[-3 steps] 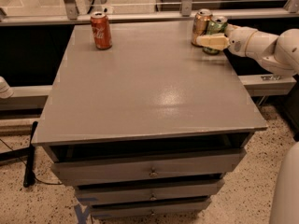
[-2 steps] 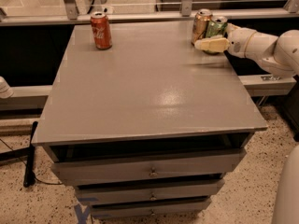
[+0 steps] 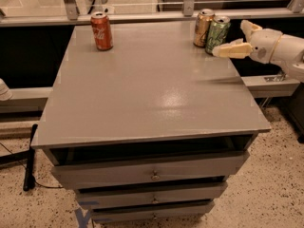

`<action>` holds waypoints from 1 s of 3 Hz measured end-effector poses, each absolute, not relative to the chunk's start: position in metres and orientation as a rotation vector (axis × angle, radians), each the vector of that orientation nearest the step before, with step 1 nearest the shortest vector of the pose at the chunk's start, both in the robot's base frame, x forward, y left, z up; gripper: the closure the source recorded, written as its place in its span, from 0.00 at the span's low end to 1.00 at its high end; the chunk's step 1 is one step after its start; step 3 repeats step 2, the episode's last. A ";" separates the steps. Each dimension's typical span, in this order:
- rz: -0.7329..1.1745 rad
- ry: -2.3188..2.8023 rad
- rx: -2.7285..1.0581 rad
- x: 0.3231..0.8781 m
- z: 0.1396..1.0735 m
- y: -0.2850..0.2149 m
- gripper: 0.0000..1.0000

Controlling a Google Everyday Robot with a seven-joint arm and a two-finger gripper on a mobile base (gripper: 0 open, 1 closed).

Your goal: Move green can near orange can

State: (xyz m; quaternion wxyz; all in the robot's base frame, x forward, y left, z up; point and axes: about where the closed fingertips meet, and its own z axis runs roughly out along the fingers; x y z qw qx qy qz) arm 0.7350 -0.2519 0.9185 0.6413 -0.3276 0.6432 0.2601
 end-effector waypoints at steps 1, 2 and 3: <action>0.536 1.439 -0.812 0.682 0.942 -0.282 0.00; 0.524 1.438 -0.812 0.674 0.946 -0.291 0.00; 0.524 1.438 -0.812 0.674 0.946 -0.291 0.00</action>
Offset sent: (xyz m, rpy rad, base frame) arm -0.0478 -0.0271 0.0212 -0.0549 -0.0467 0.0106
